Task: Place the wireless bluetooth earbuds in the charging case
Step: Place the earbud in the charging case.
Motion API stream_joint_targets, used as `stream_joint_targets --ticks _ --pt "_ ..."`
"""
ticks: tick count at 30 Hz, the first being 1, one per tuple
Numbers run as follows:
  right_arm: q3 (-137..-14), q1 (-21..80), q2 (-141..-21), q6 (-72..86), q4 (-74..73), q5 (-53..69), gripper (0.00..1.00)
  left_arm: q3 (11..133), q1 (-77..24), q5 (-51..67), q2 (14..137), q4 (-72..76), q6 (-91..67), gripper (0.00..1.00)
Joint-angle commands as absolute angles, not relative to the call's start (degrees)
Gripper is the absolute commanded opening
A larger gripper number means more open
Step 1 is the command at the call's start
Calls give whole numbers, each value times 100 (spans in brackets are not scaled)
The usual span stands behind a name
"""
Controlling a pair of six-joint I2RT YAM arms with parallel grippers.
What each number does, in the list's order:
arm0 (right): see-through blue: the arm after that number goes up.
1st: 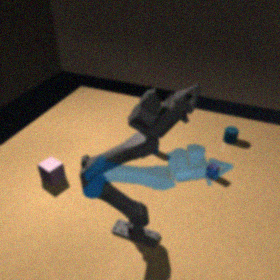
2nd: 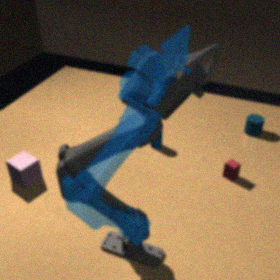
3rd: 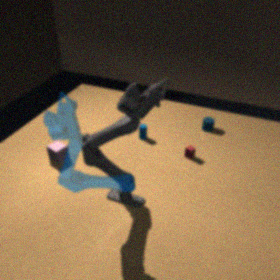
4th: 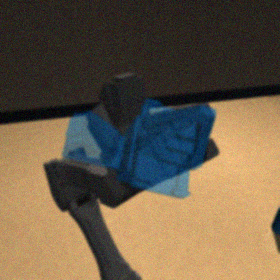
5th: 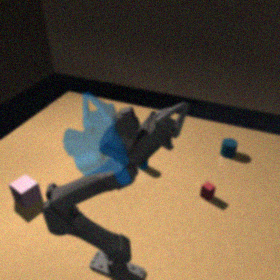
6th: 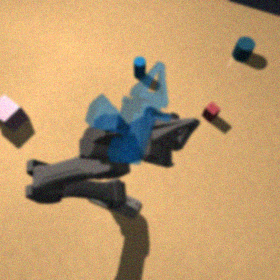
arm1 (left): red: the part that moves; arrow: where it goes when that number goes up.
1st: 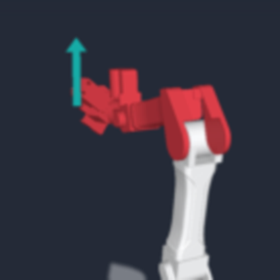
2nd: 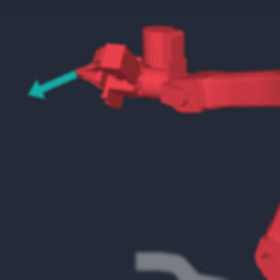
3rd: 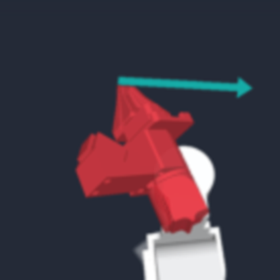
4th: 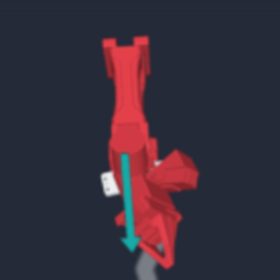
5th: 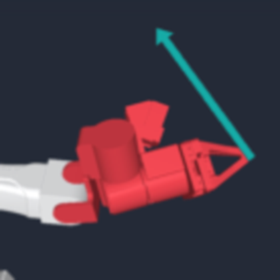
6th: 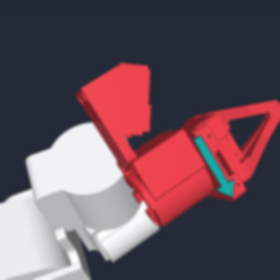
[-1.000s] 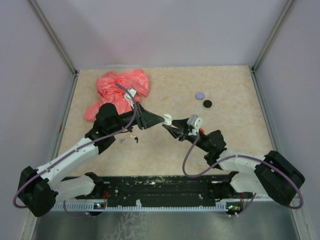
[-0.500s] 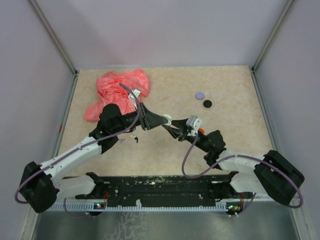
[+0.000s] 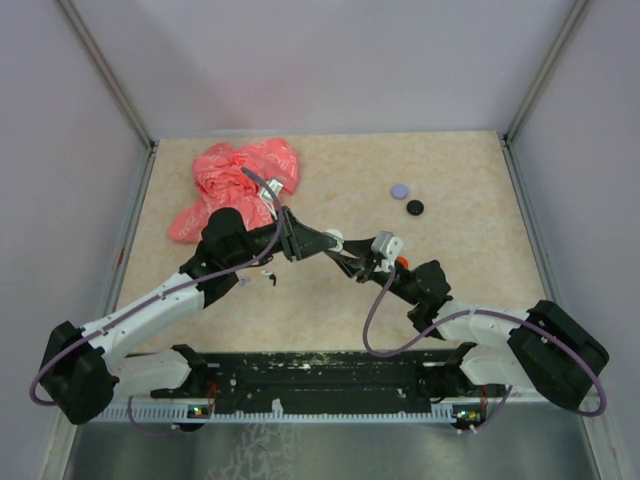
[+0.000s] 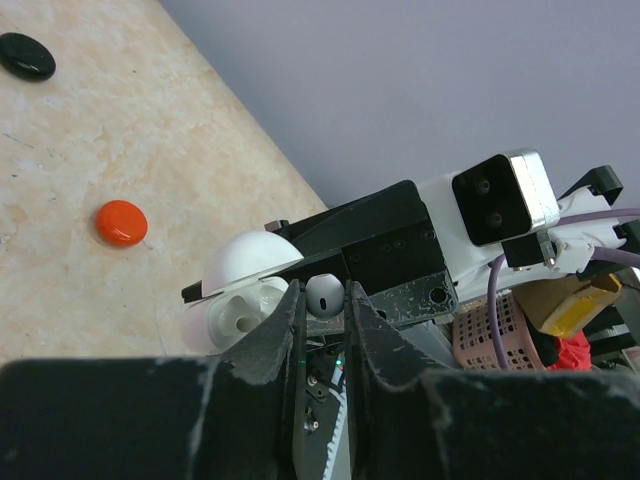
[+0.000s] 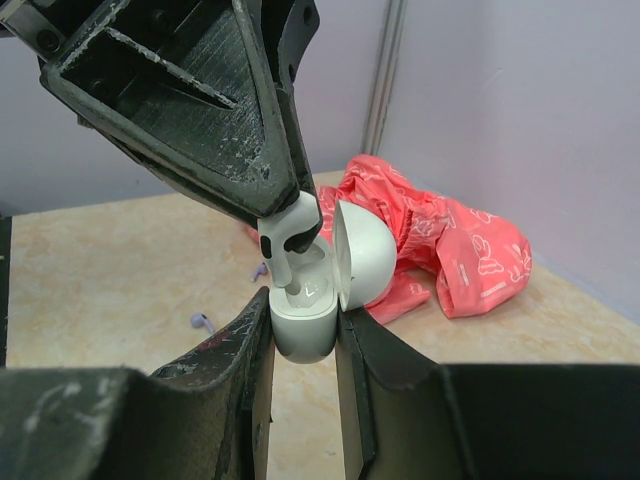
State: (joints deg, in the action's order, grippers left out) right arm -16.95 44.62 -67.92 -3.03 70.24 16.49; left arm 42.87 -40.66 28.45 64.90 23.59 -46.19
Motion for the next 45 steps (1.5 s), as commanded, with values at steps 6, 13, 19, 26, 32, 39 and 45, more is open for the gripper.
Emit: stream_joint_targets --ticks 6,13,19,26,32,39,45 --pt "-1924 4535 -6647 -343 7464 1715 0 4219 -4113 2671 6548 2412 -4469 20" --pt "-1907 4547 -6598 -347 7462 1699 0 4199 -4118 2620 6548 2329 -4430 20" --pt "-1914 4553 -6592 -351 7475 1703 0 4257 -4122 2519 6495 1917 -4282 26" --pt "-1924 4552 -6596 -313 7488 1794 0 4381 -4122 2200 6379 1257 -4009 34" --pt "-1920 4555 -6541 -304 7430 1845 0 4493 -4122 2066 6359 1057 -3898 40" --pt "-1885 4557 -6541 -342 7369 1725 0 4693 -4122 2105 6364 806 -3859 47" --pt "-1888 4556 -6600 -436 7280 1548 0 4964 -4122 2004 6336 283 -3733 52"
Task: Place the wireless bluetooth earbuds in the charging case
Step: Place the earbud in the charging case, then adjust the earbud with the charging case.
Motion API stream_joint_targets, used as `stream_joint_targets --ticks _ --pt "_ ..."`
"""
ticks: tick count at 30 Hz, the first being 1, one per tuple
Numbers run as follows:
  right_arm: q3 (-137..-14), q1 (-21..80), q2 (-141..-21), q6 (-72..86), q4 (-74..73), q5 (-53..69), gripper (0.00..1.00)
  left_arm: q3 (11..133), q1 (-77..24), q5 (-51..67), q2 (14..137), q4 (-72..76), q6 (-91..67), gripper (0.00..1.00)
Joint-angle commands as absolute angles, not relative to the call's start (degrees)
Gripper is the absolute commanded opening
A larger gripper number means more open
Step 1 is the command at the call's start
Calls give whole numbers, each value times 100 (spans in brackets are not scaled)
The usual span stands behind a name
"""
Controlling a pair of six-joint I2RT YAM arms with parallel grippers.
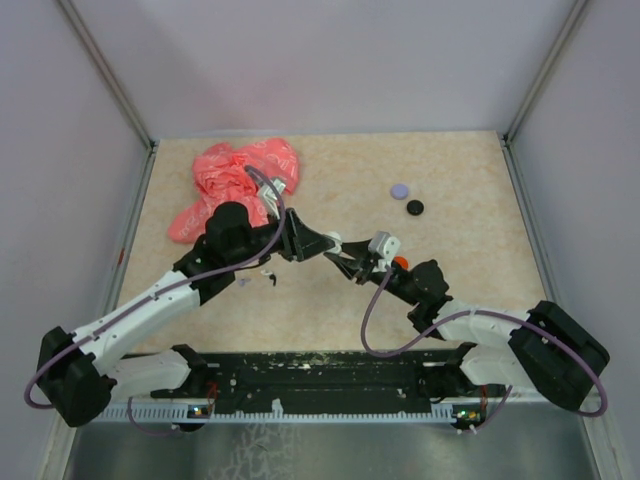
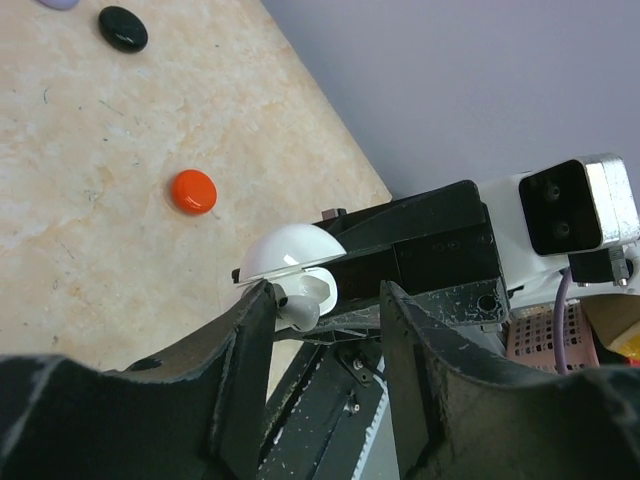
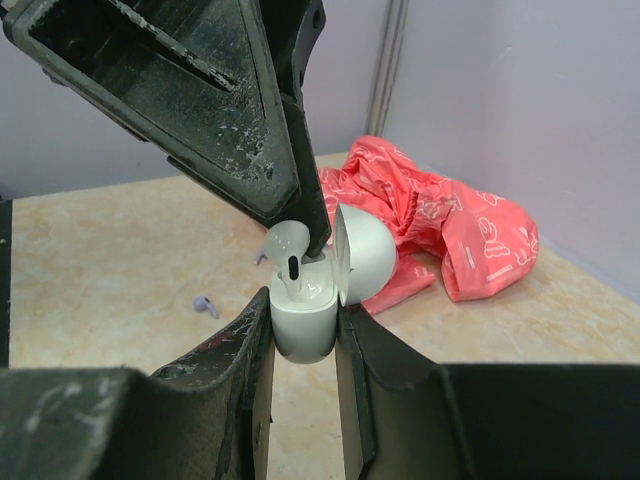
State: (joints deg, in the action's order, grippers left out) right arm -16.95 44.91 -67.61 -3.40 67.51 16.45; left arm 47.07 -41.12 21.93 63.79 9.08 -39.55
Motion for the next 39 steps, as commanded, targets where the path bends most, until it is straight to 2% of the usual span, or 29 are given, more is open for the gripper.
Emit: stream_joint_targets --ticks 1,4,12,19,31,39 --pt "-1897 4565 -6610 -466 7233 1492 0 5030 -4122 1946 6303 179 -3694 54" --pt "-1907 4562 -6610 -586 7064 1373 0 5214 -4122 1771 6197 -179 -3595 60" --pt "-1924 4566 -6696 -662 7014 1317 0 5373 -4174 1871 6212 -493 -3569 61" --pt "-1954 4590 -6763 -668 6955 1336 0 5543 -4266 1943 6288 -346 -3483 53" --pt "-1964 4597 -6808 -642 6932 1402 0 5568 -4355 1876 6471 -299 -3422 52" --pt "-1977 4614 -6787 -643 6895 1437 0 5651 -4409 2013 6647 -231 -3362 46"
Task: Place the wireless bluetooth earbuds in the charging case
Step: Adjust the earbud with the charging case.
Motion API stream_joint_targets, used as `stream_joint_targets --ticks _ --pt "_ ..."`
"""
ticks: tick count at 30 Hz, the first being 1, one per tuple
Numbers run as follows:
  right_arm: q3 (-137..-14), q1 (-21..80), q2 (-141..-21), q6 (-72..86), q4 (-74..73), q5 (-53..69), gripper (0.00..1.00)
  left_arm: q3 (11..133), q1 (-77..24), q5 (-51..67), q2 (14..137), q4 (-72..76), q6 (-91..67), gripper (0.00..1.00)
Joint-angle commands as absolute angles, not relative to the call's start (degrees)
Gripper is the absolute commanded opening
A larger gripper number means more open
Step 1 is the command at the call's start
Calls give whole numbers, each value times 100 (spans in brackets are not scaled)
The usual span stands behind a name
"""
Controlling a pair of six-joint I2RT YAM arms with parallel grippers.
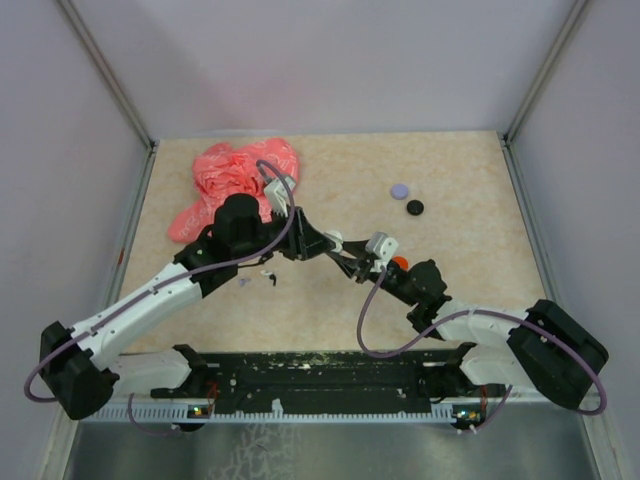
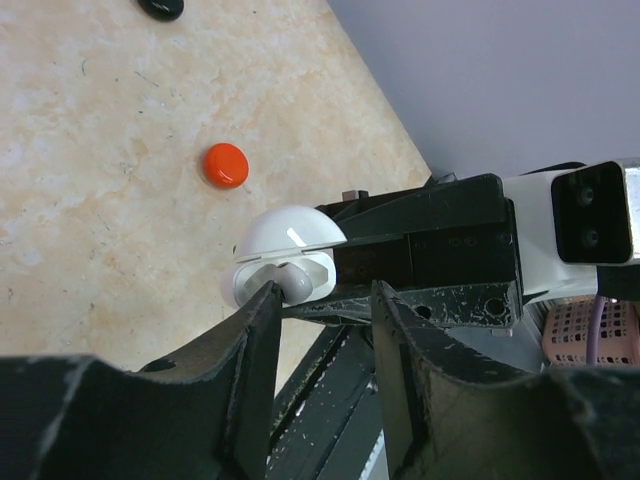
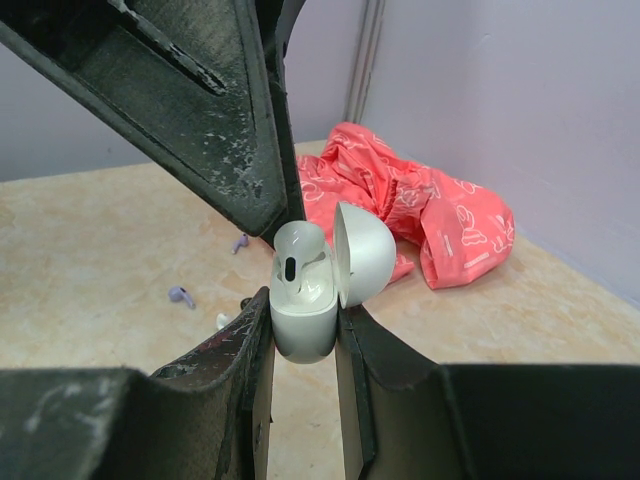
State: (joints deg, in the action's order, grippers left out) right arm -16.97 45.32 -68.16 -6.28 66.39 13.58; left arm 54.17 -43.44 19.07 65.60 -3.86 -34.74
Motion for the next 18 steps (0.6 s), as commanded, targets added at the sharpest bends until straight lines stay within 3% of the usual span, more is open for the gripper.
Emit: stream_joint_targets --ticks 1,18 --pt "-1982 4615 -6788 -649 6887 1449 0 5652 -4419 2047 6659 -215 -3349 45" --pt "-2071 4649 -6764 -571 6803 1786 0 5885 -4465 2471 6899 -495 -2698 43"
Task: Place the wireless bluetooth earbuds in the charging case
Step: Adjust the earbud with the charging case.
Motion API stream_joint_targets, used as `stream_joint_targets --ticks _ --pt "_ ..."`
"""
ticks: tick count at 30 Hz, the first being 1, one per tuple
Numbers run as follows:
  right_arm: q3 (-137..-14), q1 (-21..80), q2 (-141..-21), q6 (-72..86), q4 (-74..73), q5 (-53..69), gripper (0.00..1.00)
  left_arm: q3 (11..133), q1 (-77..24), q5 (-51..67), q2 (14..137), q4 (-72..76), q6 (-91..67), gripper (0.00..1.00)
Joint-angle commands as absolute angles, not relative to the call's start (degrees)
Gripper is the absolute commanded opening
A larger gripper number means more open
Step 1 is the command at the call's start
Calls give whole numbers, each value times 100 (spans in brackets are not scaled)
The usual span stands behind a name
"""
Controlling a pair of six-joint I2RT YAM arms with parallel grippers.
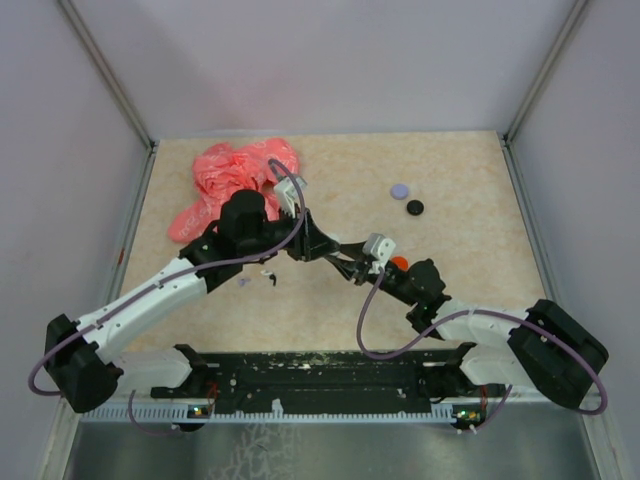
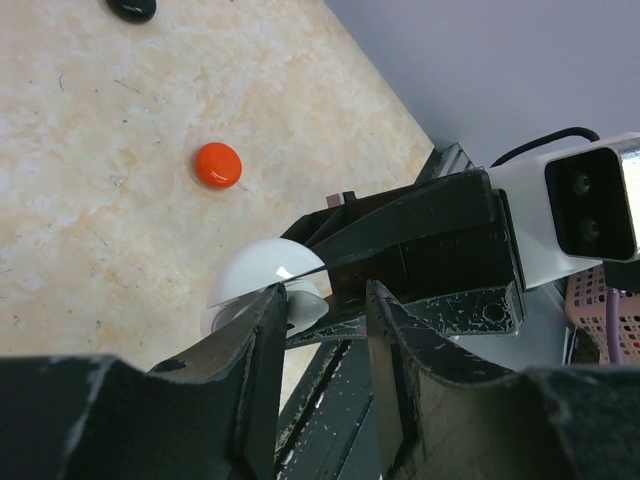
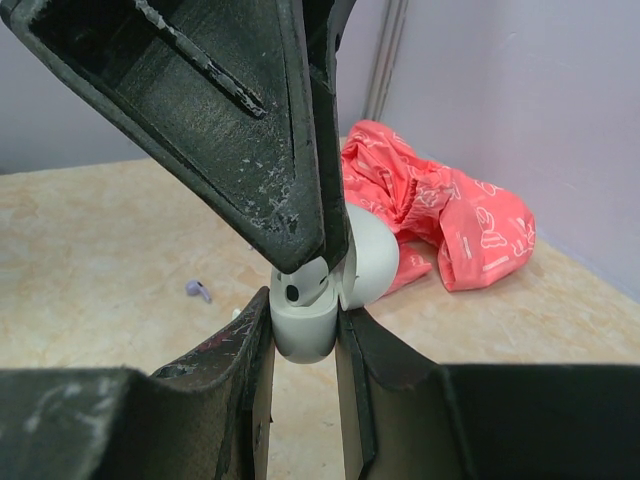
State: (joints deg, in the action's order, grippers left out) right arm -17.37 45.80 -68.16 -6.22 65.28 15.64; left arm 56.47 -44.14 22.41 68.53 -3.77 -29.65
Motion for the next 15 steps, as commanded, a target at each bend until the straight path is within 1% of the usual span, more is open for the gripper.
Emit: stream_joint_targets --ticks 1,4,9,15 --pt "-2076 4649 -6762 -571 6796 1792 0 5902 -4465 2484 6899 -533 -2664 43" --pt "-2072 4654 -6766 -569 6812 1761 0 5939 -4458 2415 6872 -672 -2593 43" --pt "-1925 4649 -6759 -568 6925 1340 0 5935 -4463 2036 6644 -871 -2476 47" --pt "-1900 4654 -6747 -528 6890 1341 0 5908 -4458 1676 6408 -1160 -2364 50"
